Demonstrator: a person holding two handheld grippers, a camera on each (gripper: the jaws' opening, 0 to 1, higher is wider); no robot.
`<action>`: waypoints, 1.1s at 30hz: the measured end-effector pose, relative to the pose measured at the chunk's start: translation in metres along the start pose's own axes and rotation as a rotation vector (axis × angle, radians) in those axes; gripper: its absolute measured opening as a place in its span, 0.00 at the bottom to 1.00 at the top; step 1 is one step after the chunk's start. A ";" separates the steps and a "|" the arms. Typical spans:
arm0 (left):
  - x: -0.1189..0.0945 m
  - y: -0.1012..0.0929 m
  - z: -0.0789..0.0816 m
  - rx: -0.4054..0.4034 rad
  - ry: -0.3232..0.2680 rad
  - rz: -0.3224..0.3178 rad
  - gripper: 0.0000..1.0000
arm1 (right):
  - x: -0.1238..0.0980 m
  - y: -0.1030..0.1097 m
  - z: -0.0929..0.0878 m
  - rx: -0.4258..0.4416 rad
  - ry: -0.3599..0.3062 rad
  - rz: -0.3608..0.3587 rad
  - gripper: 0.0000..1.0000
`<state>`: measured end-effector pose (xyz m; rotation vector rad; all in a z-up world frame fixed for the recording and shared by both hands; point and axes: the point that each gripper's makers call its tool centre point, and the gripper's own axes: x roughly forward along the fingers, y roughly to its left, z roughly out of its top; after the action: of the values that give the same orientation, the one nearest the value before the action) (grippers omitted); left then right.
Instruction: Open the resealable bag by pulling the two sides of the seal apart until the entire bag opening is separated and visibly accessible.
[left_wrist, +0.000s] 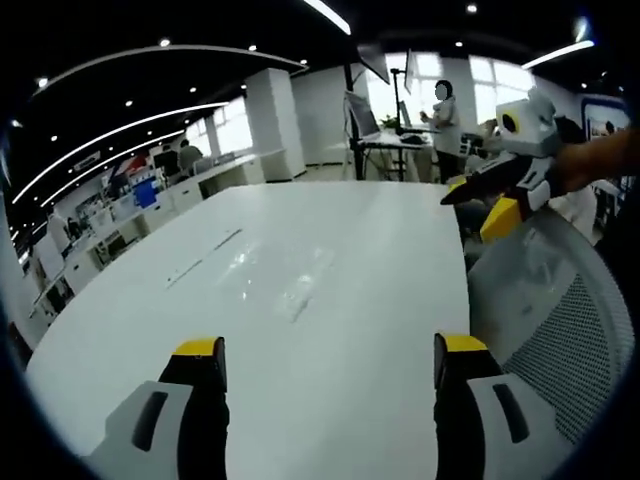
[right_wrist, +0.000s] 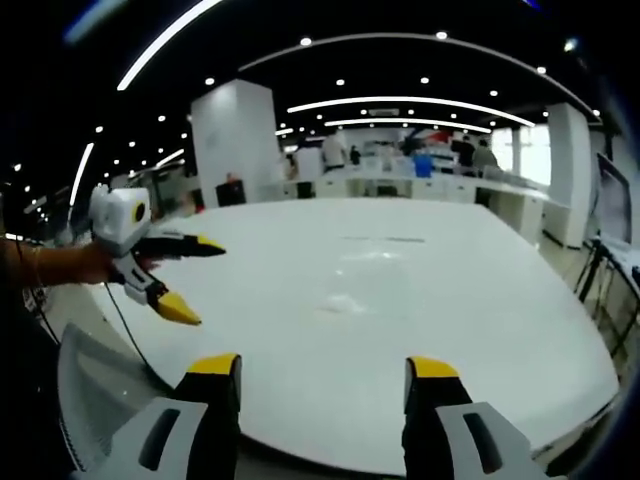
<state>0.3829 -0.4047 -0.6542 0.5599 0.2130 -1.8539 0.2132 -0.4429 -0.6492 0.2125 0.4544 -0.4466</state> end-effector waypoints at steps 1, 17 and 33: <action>0.004 0.002 0.003 0.008 -0.003 0.000 0.83 | 0.000 0.000 0.000 -0.002 0.002 0.000 0.64; 0.035 0.027 -0.005 0.075 0.069 -0.004 0.70 | 0.005 0.000 -0.004 0.008 0.028 0.005 0.63; 0.074 0.055 -0.006 0.032 0.078 0.023 0.52 | 0.012 -0.003 -0.005 0.031 0.037 0.007 0.62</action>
<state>0.4166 -0.4833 -0.6880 0.6550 0.2278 -1.8174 0.2191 -0.4484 -0.6594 0.2529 0.4825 -0.4438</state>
